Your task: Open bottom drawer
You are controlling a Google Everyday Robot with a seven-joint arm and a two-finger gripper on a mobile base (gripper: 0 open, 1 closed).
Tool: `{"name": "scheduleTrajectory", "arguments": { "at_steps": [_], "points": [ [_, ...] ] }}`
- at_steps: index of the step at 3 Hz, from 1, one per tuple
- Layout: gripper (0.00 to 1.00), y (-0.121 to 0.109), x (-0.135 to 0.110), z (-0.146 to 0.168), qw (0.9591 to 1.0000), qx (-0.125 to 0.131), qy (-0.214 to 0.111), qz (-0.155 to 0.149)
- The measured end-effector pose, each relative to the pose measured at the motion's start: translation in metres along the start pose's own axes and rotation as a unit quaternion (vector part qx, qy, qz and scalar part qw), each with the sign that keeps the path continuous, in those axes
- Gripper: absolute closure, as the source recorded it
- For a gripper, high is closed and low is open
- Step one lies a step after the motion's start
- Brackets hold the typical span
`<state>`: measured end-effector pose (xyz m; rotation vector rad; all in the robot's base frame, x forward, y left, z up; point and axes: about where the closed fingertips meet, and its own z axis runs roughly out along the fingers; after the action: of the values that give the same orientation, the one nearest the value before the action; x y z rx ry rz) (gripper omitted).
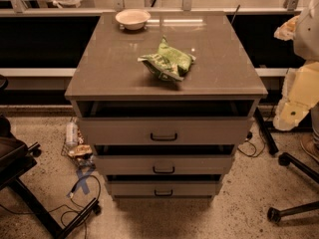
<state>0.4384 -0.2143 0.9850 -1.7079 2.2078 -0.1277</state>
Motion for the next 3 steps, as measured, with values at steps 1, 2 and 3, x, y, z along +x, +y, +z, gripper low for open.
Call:
{"name": "scheduleTrajectory", "arguments": {
  "at_steps": [1, 2, 3],
  "points": [
    [0.0, 0.0, 0.0, 0.0, 1.0, 0.0, 0.0, 0.0],
    [0.0, 0.002, -0.001, 0.011, 0.9998, 0.017, -0.012, -0.001],
    [0.0, 0.026, 0.007, 0.07, 0.9988, 0.027, -0.036, 0.017]
  ]
}}
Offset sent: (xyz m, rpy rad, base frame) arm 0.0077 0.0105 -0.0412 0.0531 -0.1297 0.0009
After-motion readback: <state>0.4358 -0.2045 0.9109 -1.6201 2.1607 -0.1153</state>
